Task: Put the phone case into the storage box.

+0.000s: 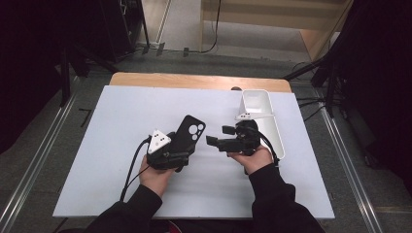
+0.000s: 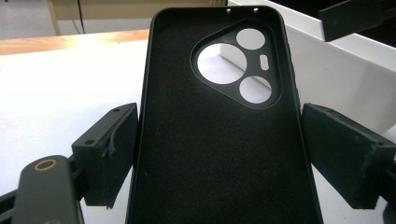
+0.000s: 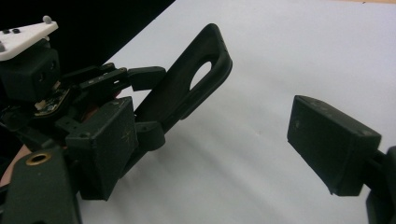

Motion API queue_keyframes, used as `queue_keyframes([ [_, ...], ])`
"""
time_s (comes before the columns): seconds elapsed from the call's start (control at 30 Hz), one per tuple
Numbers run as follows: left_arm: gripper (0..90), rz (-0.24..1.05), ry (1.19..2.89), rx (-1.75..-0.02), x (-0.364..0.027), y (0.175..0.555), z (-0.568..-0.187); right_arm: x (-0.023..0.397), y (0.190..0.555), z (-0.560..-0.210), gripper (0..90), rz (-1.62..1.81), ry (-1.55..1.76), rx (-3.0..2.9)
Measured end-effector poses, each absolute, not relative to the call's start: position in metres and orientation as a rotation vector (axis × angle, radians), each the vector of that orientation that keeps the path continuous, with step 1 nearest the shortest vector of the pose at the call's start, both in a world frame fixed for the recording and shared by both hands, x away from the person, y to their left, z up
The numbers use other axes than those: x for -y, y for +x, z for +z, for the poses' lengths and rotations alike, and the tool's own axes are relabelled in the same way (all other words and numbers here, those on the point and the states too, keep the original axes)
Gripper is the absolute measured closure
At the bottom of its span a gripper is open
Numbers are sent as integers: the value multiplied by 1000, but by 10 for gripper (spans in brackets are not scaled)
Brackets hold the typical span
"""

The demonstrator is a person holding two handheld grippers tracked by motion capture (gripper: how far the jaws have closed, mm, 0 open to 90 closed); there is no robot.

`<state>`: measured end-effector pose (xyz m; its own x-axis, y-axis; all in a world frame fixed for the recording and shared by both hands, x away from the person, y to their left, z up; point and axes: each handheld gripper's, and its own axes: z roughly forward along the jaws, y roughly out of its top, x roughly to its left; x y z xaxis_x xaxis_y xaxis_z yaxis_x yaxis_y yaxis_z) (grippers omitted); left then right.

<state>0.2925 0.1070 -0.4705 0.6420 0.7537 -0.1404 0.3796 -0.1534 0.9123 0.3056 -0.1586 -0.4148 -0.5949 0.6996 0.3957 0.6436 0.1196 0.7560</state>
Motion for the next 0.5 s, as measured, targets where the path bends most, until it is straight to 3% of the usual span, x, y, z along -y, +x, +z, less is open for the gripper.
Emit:
queue_keyframes([
  [0.5, 134, 446, 1771, -905, -103, 292, -471, 153, 319, -419, 141, 1508, 1409, -2307],
])
